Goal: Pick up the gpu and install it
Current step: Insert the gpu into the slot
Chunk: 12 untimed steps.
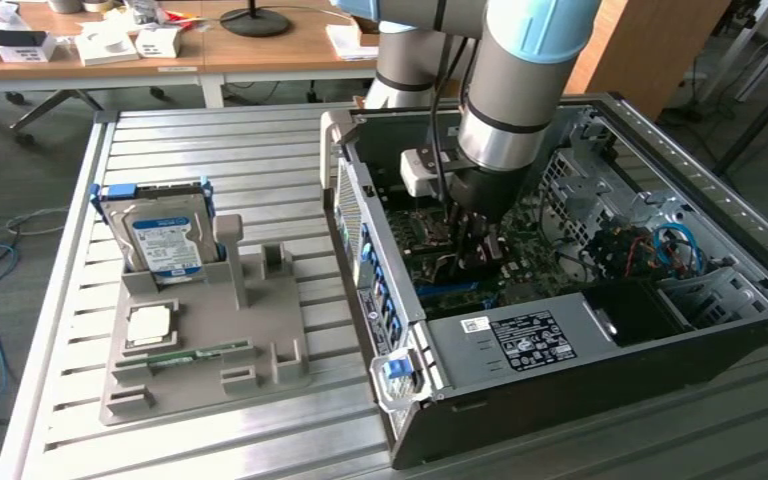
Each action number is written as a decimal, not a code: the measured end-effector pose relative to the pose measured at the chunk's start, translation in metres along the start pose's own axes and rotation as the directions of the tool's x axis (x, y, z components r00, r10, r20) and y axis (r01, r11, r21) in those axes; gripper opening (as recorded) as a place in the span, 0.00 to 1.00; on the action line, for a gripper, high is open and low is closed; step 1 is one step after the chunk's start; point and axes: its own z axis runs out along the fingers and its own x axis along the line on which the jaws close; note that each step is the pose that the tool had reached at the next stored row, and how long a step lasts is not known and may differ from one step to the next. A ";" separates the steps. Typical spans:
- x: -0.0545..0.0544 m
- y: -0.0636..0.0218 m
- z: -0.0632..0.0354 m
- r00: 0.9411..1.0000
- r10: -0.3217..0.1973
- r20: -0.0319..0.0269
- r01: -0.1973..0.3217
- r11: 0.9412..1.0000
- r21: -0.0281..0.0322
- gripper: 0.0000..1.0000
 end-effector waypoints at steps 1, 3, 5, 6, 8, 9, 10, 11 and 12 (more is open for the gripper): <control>0.000 0.0000 0.0003 1.000 0.000 0.000 0.000 1.000 0.000 0.26; 0.000 0.0000 0.0003 1.000 0.000 0.000 0.000 1.000 0.000 0.26; 0.000 0.0000 0.0003 1.000 0.000 0.000 0.000 1.000 0.000 0.26; 0.000 0.0000 0.0003 1.000 0.000 0.000 0.000 1.000 0.000 0.26; 0.000 0.0000 0.0004 1.000 0.000 0.000 0.000 1.000 0.000 0.26; 0.000 0.0000 0.0008 1.000 0.000 0.000 0.000 1.000 0.000 0.26; 0.000 0.0000 0.0009 1.000 0.000 0.000 0.000 1.000 0.000 0.26; 0.000 0.0001 0.0010 1.000 0.000 0.000 0.000 1.000 0.000 0.26; 0.000 0.0001 0.0009 1.000 0.000 0.000 0.000 1.000 0.000 0.26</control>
